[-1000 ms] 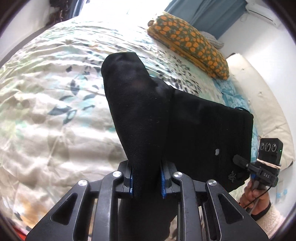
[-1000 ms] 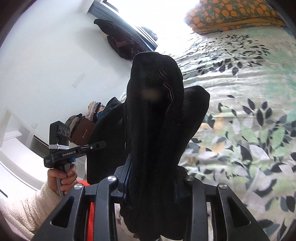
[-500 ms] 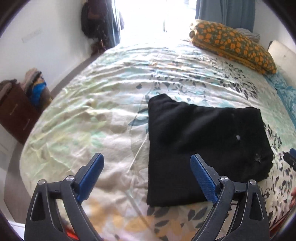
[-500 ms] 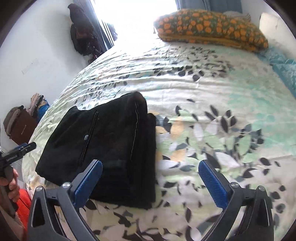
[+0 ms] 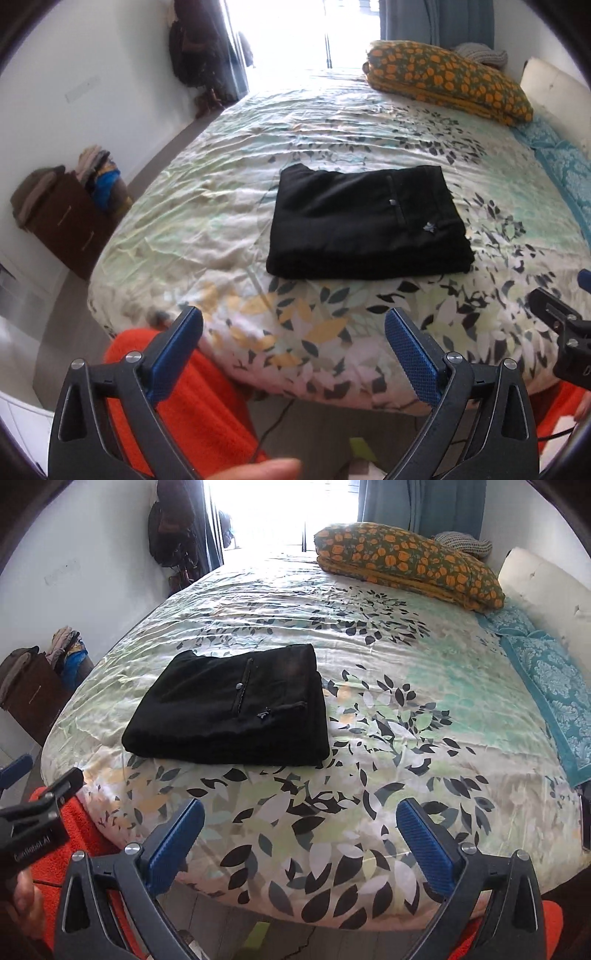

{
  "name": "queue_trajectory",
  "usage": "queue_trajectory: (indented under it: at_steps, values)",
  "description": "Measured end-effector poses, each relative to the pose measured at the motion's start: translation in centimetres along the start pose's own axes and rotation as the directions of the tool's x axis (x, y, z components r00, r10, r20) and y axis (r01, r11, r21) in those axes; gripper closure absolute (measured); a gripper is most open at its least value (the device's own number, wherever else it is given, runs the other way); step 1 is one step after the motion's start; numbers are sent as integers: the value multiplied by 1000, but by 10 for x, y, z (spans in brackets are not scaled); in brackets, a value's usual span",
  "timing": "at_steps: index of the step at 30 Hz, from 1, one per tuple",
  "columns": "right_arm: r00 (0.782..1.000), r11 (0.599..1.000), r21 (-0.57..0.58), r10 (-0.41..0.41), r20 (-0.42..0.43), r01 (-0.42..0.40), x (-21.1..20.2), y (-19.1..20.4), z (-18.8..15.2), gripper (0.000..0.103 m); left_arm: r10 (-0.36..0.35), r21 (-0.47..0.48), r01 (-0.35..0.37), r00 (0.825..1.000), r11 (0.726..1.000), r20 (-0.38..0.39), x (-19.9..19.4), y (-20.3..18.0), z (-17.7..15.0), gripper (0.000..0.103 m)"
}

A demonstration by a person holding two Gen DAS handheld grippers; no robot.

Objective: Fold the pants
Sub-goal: 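Open both grippers and withdraw them from the folded trousers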

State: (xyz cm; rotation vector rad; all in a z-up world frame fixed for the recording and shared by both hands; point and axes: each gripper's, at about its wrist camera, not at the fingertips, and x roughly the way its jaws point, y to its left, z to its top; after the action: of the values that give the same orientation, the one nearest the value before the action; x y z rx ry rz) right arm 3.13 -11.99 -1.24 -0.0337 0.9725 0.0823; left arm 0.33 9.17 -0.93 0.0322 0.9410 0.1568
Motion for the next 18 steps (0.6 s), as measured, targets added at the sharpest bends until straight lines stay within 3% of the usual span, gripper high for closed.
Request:
queue_trajectory:
  at_steps: [3, 5, 10, 18]
  values:
    - [999, 999, -48, -24, 31, 25, -30, 14, -4, 0, -42, -57, 39, 998, 998, -56, -21, 8, -3, 4]
    - [1000, 999, -50, 2, 30, -1, -47, 19, -7, 0, -43, -54, 39, 996, 998, -79, -30, 9, -3, 4]
    - [997, 995, -77, 70, 36, -67, -73, 33, -8, 0, -27, -37, 25, 999, 999, -48, -51, 3, -5, 4]
    - [997, 996, -51, 72, 24, -71, -70, 37, -11, 0, -37, -32, 34, 997, 999, -73, -43, 3, -9, 4]
